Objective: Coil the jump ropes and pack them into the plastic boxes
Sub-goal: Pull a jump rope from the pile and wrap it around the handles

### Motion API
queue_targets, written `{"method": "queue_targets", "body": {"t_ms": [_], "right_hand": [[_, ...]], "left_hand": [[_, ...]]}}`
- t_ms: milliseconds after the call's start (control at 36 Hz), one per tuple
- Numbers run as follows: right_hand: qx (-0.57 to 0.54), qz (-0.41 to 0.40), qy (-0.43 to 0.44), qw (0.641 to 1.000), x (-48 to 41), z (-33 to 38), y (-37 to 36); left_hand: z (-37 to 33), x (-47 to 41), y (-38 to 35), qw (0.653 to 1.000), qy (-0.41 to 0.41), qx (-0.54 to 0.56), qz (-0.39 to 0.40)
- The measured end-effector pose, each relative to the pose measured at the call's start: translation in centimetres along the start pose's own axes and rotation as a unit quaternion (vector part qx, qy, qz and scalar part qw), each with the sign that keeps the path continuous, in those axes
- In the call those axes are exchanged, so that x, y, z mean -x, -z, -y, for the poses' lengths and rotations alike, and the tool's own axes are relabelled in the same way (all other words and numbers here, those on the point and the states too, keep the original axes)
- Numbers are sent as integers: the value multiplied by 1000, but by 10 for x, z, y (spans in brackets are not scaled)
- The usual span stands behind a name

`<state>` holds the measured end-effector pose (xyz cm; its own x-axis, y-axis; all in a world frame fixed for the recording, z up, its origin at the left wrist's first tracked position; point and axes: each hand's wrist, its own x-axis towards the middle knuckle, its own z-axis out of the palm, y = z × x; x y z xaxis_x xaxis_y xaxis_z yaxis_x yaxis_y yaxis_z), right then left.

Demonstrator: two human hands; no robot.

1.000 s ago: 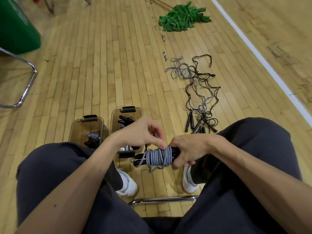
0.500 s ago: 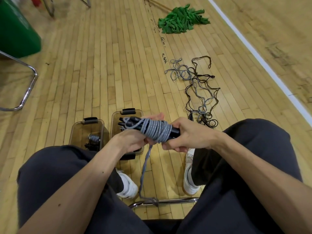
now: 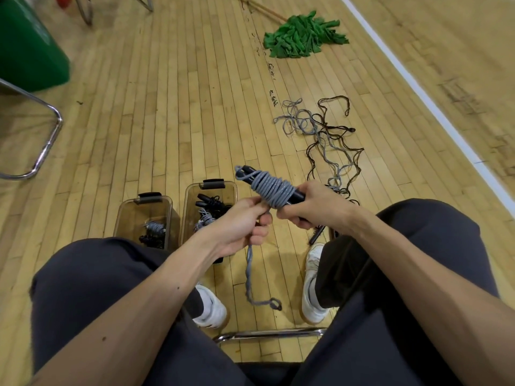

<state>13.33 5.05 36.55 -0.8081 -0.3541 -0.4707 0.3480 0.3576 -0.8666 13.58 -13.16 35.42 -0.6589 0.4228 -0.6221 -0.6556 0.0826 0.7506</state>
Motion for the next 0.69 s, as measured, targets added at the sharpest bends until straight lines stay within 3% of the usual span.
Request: {"method": "queue_targets", "body": {"t_ms": [139,306,472,639,694], "right_hand": [[17,-21,-17,999,-7,-7,0],[59,-73,-48,994,-18,-16,4],[90,-90,-71,989,-26,-22,4],[145,-3,-149,978,-28,-25,-7],[180,47,-169,968,-26,-23,-10]], "left_hand": [[4,-2,-4,985,-14,-168,-37],[6,1,-1,940,-60,-333,-36],[9,5,8,831,-155,-527,-83],[1,8,13,696,-240,-665,-127],[-3,10,12,668,-255,-691,-106]]}}
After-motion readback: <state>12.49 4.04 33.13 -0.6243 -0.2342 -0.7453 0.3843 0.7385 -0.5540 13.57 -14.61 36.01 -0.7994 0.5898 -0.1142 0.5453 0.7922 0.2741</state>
